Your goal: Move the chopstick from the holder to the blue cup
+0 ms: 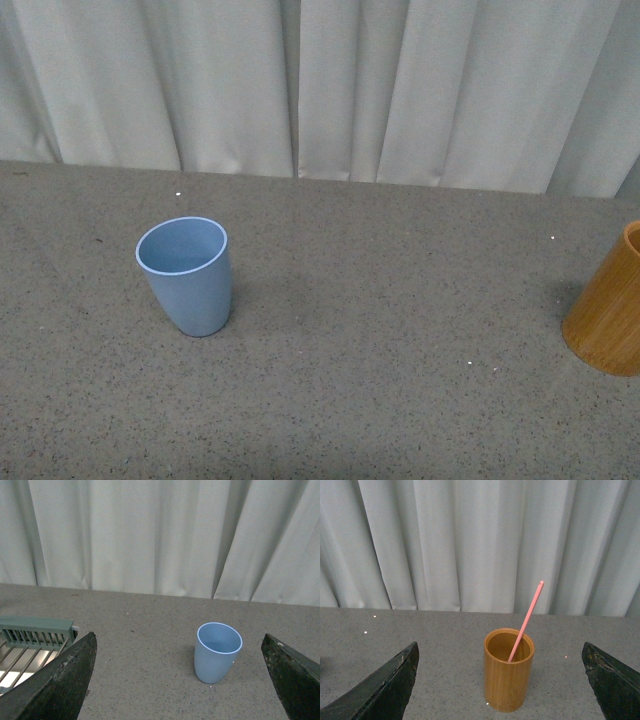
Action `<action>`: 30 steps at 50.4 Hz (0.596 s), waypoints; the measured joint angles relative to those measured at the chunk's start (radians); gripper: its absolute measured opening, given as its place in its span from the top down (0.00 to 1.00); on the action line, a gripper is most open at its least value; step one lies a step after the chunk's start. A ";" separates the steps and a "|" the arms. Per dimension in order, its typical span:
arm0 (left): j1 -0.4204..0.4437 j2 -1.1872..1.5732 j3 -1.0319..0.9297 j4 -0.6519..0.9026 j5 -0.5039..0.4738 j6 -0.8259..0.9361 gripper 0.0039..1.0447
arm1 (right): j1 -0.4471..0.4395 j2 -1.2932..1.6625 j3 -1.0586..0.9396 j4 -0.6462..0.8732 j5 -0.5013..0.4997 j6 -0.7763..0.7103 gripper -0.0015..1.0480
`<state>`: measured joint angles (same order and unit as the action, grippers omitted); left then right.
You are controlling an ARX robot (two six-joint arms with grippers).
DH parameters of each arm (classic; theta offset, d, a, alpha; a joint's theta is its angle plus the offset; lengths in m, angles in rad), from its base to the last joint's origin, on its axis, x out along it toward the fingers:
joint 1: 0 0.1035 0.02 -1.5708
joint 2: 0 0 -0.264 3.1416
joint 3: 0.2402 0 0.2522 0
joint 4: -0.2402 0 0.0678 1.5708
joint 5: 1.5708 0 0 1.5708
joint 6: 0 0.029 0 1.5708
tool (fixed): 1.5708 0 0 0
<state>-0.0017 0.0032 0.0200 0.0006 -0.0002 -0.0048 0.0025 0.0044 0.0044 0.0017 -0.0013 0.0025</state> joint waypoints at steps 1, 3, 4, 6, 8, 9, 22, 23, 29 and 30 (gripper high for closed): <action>0.000 0.000 0.000 0.000 0.000 0.000 0.06 | 0.000 0.000 0.000 0.000 0.000 0.000 0.09; 0.000 0.000 0.000 0.000 0.000 0.000 0.06 | 0.000 0.000 0.000 0.000 0.000 0.000 0.09; 0.000 0.000 0.000 0.000 0.000 0.000 0.06 | 0.000 0.000 0.000 0.000 0.000 0.000 0.09; 0.000 0.000 0.000 0.000 0.000 0.000 0.06 | 0.000 0.000 0.000 0.000 0.000 0.000 0.09; 0.000 0.000 0.000 0.000 0.000 0.000 0.06 | 0.000 0.000 0.000 0.000 0.000 0.000 0.09; 0.000 0.000 0.000 0.000 0.000 0.000 0.06 | 0.000 0.000 0.000 0.000 0.000 0.000 0.09; -0.001 0.001 0.001 -0.002 -0.005 -0.005 0.06 | 0.000 0.000 0.000 0.000 0.000 0.000 0.09; -0.018 0.018 0.013 -0.035 -0.042 -0.049 0.06 | 0.000 0.000 0.000 0.000 0.000 0.000 0.09; -0.090 0.148 0.056 -0.189 -0.213 -0.330 0.06 | 0.000 0.000 0.000 0.000 0.000 0.000 0.09; -0.104 0.174 0.056 -0.184 -0.230 -0.402 0.06 | 0.000 0.000 0.000 0.000 0.000 0.000 0.09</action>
<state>-0.1055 0.1772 0.0761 -0.1833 -0.2306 -0.4072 0.0025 0.0040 0.0044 0.0017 -0.0013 0.0025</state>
